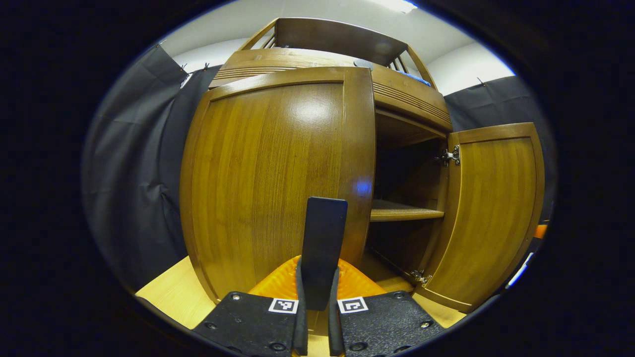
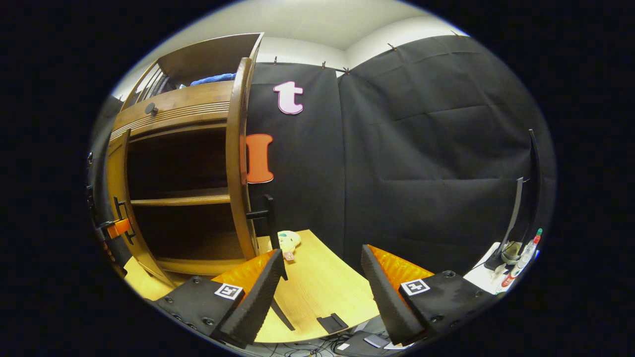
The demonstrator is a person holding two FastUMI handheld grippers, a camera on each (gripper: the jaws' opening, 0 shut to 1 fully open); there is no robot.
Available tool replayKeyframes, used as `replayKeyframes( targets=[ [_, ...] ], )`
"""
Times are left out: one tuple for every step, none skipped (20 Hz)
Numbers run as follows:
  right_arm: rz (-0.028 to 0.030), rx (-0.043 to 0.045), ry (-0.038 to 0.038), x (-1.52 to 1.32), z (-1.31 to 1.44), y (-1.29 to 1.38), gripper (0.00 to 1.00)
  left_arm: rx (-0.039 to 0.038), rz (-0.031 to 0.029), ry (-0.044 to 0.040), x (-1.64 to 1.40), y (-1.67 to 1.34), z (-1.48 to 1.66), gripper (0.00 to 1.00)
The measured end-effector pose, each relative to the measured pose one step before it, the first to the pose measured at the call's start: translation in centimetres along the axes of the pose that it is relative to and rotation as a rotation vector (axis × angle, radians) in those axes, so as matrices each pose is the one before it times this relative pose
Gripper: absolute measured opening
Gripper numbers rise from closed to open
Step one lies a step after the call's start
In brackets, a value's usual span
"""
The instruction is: Open the right door of the double-door shoe cabinet with the right hand, and open the left door with the left hand.
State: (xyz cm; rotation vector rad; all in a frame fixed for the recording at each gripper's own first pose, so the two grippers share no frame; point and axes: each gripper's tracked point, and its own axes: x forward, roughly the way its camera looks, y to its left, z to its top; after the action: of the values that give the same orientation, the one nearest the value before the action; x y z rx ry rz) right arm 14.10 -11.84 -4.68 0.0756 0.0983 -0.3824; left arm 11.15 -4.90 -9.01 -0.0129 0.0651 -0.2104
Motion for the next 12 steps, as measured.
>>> replayKeyframes(
  targets=[
    [-0.00786, 0.00411, 0.002, -0.389, -0.129, 0.071, 0.94, -0.00249, -0.00359, -0.00481, -0.313, 0.09, 0.088, 0.16],
    [-0.00058, 0.00426, -0.00014, -0.057, -0.008, 0.263, 0.94, 0.00174, -0.00502, -0.00397, -0.275, 0.022, -0.058, 0.16],
    [0.00042, 0.00052, 0.00114, -0.178, -0.073, 0.372, 0.94, -0.00044, -0.00492, 0.00041, -0.279, 0.197, 0.008, 0.16],
    [-0.00141, -0.0031, 0.00144, 0.008, -0.062, 0.537, 0.94, -0.00376, -0.00519, 0.00256, -0.177, 0.09, -0.077, 0.16],
    [0.00074, -0.00132, -0.00069, -0.141, -0.034, 0.584, 0.94, -0.00261, -0.0069, 0.00452, -0.316, 0.056, 0.019, 0.16],
    [0.00098, 0.00132, -0.00116, -0.36, -0.052, 0.471, 0.94, -0.00105, -0.00688, 0.00295, -0.375, 0.127, 0.048, 0.17],
    [0.00155, 0.00281, 0.00044, -0.308, -0.212, 0.421, 0.94, -0.00505, -0.00408, 0.00308, -0.322, 0.19, -0.006, 0.16],
    [0.0036, 0.00272, 0.00052, -0.083, -0.029, 0.493, 0.94, -0.00657, -0.00194, 0.00214, -0.399, 0.082, 0.031, 0.16],
    [0.00418, 0.00106, 0.00182, -0.372, -0.187, 0.594, 0.94, -0.00353, -0.00276, 0.00096, -0.46, 0.157, 0.111, 0.16],
    [0.00519, 0.0004, 0.003, -0.348, -0.335, 0.63, 0.94, -0.00109, -0.00289, -0.00002, -0.371, 0.193, 0.029, 0.16],
    [0.00708, -0.00239, 0.00264, -0.326, -0.296, 0.588, 0.94, -0.00024, -0.00331, -0.00041, -0.35, 0.18, 0.018, 0.16],
    [0.0056, -0.0026, 0.00141, -0.167, -0.124, 0.665, 0.94, 0.00174, -0.0038, 0.00027, -0.407, 0.182, -0.028, 0.16]
  ],
)
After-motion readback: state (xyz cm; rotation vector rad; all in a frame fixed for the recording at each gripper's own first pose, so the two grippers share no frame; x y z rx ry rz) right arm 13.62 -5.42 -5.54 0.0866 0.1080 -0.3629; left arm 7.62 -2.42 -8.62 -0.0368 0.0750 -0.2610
